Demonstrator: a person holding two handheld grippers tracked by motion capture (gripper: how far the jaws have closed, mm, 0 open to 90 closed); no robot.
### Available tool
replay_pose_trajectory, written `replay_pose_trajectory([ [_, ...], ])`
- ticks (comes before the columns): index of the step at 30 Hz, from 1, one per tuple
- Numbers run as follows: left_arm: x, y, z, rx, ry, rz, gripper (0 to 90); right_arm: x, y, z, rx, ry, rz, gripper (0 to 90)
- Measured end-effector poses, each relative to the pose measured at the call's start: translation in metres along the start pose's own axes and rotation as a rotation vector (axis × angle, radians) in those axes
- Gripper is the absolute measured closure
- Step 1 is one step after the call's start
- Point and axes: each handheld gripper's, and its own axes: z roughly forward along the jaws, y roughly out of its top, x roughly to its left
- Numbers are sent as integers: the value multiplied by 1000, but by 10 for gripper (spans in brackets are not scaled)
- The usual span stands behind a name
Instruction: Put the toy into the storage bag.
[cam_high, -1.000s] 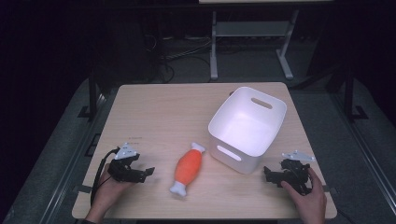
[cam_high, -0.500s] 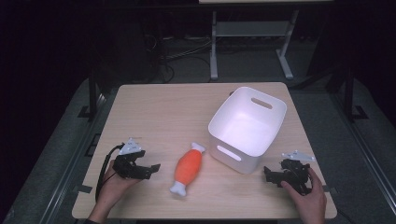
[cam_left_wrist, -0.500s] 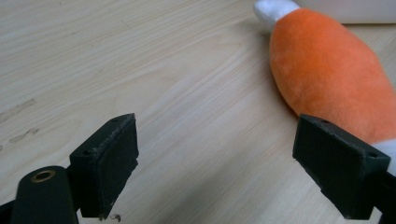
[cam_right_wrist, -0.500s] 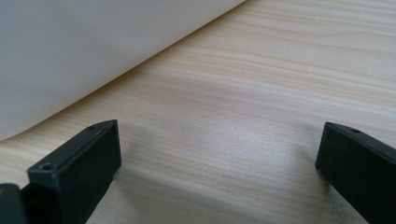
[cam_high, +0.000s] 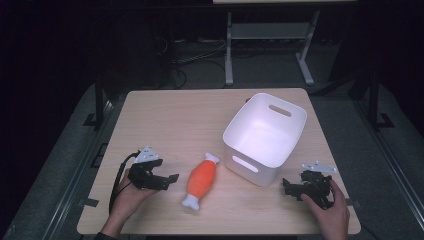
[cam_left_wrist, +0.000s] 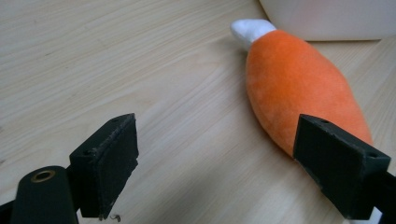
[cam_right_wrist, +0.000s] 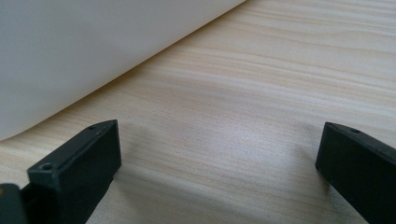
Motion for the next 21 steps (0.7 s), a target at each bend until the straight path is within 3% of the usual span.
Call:
replay_pose_trajectory([
  [10, -14, 12, 10, -12, -26, -5, 134, 0, 0, 0, 0, 0, 0, 0],
  [21, -33, 24, 24, -4, -45, 25, 130, 0, 0, 0, 0, 0, 0, 0],
])
